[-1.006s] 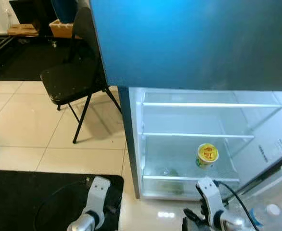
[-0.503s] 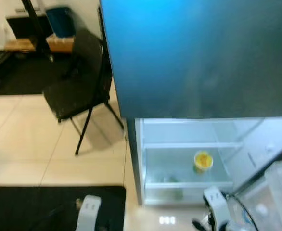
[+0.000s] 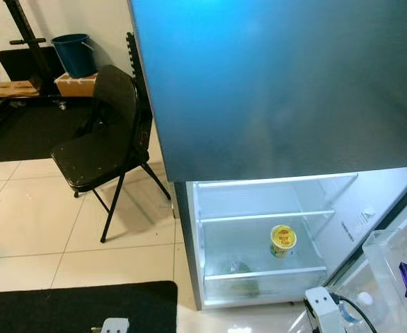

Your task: Restocking fridge

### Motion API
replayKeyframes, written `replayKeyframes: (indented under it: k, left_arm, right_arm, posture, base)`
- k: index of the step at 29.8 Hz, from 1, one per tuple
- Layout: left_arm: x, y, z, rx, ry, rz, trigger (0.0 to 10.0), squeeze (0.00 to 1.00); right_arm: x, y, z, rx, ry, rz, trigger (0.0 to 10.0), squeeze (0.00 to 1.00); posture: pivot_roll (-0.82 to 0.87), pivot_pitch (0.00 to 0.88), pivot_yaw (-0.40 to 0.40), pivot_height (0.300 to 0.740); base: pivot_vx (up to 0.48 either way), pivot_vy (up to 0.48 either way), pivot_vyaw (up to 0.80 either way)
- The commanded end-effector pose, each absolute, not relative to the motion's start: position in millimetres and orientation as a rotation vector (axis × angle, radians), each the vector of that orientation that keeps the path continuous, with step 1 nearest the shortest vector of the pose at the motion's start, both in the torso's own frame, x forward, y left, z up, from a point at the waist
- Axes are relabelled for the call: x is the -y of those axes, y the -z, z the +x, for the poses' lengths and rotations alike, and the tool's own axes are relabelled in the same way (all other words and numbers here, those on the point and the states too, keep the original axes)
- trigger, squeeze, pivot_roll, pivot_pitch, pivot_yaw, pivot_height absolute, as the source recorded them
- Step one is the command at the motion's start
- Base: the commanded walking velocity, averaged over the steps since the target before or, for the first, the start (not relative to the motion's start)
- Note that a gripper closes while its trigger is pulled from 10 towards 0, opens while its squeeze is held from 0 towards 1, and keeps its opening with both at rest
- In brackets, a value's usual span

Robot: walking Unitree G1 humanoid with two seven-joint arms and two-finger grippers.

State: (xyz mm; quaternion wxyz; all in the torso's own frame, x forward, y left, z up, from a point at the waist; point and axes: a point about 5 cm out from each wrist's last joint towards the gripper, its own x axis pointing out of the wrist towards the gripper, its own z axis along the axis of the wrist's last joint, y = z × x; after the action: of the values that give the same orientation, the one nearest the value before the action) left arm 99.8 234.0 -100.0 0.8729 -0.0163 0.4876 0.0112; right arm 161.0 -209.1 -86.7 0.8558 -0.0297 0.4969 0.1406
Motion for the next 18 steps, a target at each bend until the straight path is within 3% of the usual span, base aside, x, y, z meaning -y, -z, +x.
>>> replayKeyframes:
  k: [1, 9, 18]
  left_arm:
    - [-233.1, 100.5, 101.5, -1.024, -0.042, -0.047, 10.0, 0.00]
    - [-228.5, 99.7, 108.7, -1.010, -0.034, -0.054, 10.0, 0.00]
    - [-226.6, 101.6, 104.5, -1.032, -0.029, -0.055, 10.0, 0.00]
  right_arm:
    - [214.2, 88.5, 155.2, -1.074, -0.274, -0.064, 10.0, 0.00]
    - [218.5, 95.4, 135.5, -1.143, -0.257, -0.055, 10.0, 0.00]
    - [219.7, 96.3, 132.1, -1.155, -0.253, -0.048, 10.0, 0.00]
  posture:
    - [-0.03, 0.000, -0.035, 0.740]
    - [-0.04, 0.000, -0.036, 0.740]
    - [-0.04, 0.000, -0.034, 0.740]
  base:
    - [0.000, 0.000, 0.00]
    - [0.000, 0.000, 0.00]
    - [0.000, 0.000, 0.00]
